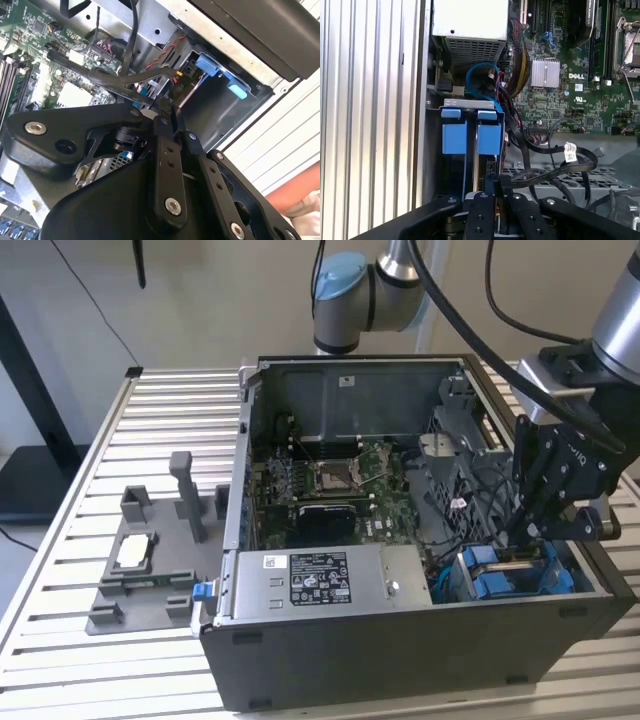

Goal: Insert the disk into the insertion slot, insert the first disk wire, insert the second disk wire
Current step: 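Insert the second disk wire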

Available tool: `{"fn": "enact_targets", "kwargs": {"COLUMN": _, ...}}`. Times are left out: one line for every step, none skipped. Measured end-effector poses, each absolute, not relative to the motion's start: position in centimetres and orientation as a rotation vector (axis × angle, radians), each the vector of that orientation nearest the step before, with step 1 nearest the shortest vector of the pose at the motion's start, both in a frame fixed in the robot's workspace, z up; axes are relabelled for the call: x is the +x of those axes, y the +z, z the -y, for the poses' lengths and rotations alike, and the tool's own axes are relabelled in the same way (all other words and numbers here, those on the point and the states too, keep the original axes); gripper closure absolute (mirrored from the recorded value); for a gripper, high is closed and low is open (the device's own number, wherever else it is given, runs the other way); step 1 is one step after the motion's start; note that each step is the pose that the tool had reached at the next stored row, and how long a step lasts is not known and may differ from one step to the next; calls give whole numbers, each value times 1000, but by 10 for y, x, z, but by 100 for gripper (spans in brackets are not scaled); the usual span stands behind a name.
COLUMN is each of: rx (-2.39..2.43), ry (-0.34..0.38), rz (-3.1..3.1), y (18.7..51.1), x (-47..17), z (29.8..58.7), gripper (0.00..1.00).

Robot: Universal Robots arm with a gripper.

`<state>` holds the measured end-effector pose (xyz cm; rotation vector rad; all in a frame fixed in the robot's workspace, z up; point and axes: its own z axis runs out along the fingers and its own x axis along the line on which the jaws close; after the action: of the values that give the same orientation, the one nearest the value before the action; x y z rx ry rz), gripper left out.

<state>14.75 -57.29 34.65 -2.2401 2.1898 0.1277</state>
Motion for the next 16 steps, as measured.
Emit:
{"fn": "enact_targets", "kwargs": {"rx": -2238, "ry": 128, "rz": -2192, "y": 346, "x": 148, "z": 573, "gripper": 84}}
{"fn": "enact_targets", "kwargs": {"rx": -2235, "ry": 128, "rz": -2195, "y": 346, "x": 148, "z": 573, "gripper": 84}}
{"fn": "enact_targets", "kwargs": {"rx": -2232, "ry": 127, "rz": -2198, "y": 345, "x": 148, "z": 573, "gripper": 84}}
{"fn": "enact_targets", "kwargs": {"rx": -2229, "ry": 127, "rz": -2201, "y": 345, "x": 148, "z": 573, "gripper": 84}}
{"fn": "enact_targets", "kwargs": {"rx": -2226, "ry": 127, "rz": -2204, "y": 344, "x": 148, "z": 573, "gripper": 84}}
{"fn": "enact_targets", "kwargs": {"rx": -2224, "ry": 127, "rz": -2206, "y": 344, "x": 148, "z": 573, "gripper": 84}}
{"fn": "enact_targets", "kwargs": {"rx": -2221, "ry": 127, "rz": -2209, "y": 344, "x": 149, "z": 573, "gripper": 84}}
{"fn": "enact_targets", "kwargs": {"rx": -2218, "ry": 127, "rz": -2211, "y": 343, "x": 149, "z": 573, "gripper": 84}}
{"fn": "enact_targets", "kwargs": {"rx": -2216, "ry": 127, "rz": -2214, "y": 343, "x": 149, "z": 573, "gripper": 84}}
{"fn": "enact_targets", "kwargs": {"rx": -2214, "ry": 127, "rz": -2216, "y": 342, "x": 149, "z": 573, "gripper": 84}}
{"fn": "enact_targets", "kwargs": {"rx": -2212, "ry": 126, "rz": -2218, "y": 342, "x": 149, "z": 573, "gripper": 84}}
{"fn": "enact_targets", "kwargs": {"rx": -2210, "ry": 126, "rz": -2220, "y": 342, "x": 149, "z": 573, "gripper": 84}}
{"fn": "enact_targets", "kwargs": {"rx": -2209, "ry": 126, "rz": -2221, "y": 342, "x": 149, "z": 573, "gripper": 84}}
{"fn": "enact_targets", "kwargs": {"rx": -2208, "ry": 126, "rz": -2222, "y": 341, "x": 149, "z": 573, "gripper": 84}}
{"fn": "enact_targets", "kwargs": {"rx": -2207, "ry": 126, "rz": -2223, "y": 341, "x": 149, "z": 573, "gripper": 84}}
{"fn": "enact_targets", "kwargs": {"rx": -2206, "ry": 126, "rz": -2224, "y": 341, "x": 149, "z": 573, "gripper": 84}}
